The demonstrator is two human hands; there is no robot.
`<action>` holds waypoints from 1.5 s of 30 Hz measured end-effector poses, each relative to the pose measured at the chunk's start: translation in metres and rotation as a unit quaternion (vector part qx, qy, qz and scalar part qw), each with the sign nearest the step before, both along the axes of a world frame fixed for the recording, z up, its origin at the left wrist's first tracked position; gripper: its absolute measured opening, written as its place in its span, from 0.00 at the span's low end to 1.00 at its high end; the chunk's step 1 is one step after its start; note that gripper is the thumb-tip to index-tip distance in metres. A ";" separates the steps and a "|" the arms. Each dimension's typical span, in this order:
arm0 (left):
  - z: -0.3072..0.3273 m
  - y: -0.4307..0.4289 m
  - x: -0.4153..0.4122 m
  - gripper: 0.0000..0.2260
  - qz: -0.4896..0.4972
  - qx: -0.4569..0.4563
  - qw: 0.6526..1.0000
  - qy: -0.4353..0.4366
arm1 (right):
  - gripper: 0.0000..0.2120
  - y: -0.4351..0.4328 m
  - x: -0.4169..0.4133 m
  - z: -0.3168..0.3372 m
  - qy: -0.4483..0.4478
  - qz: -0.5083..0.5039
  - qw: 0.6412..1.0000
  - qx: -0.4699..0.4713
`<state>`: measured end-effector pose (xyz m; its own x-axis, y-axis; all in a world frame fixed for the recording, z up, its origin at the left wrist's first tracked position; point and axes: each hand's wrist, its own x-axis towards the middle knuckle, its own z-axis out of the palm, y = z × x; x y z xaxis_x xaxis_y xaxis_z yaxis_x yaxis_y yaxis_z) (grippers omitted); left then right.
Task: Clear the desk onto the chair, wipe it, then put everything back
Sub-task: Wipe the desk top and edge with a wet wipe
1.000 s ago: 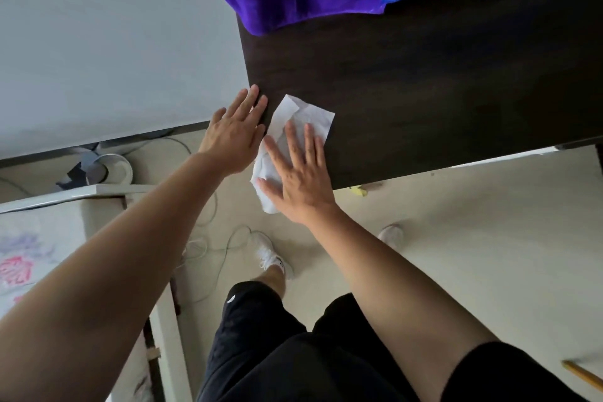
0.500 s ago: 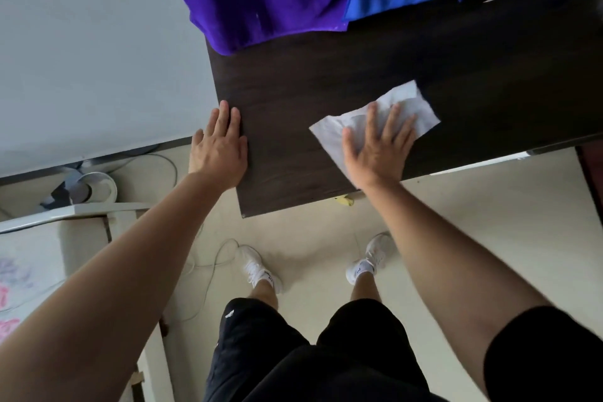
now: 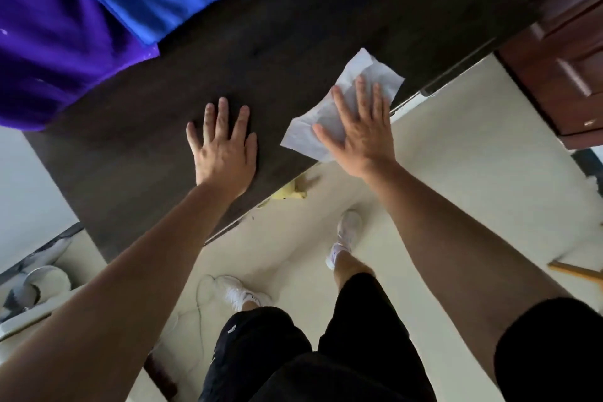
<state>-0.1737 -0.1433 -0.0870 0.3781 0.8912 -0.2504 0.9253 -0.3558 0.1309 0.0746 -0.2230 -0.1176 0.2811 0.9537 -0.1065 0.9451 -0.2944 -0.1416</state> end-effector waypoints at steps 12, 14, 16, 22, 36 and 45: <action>-0.014 0.023 0.173 0.29 0.115 0.031 0.992 -0.027 | 0.40 0.086 0.238 0.000 -0.006 -0.091 0.996 -0.009; -0.013 0.023 0.183 0.29 0.127 0.028 0.991 -0.030 | 0.39 0.098 0.234 0.000 0.003 -0.092 0.996 -0.008; -0.008 0.022 0.189 0.29 0.132 0.023 0.991 -0.025 | 0.39 0.111 0.225 0.003 0.022 -0.078 0.997 -0.011; 0.006 0.033 0.203 0.28 0.093 0.011 0.996 0.007 | 0.38 0.114 0.180 0.010 0.032 0.066 0.997 -0.040; 0.011 0.065 0.293 0.26 0.014 -0.035 0.999 0.000 | 0.39 0.100 0.260 0.023 -0.002 0.085 0.993 -0.077; 0.004 0.072 0.349 0.23 0.092 0.014 0.996 -0.015 | 0.33 0.128 0.310 0.005 0.051 0.208 0.977 -0.015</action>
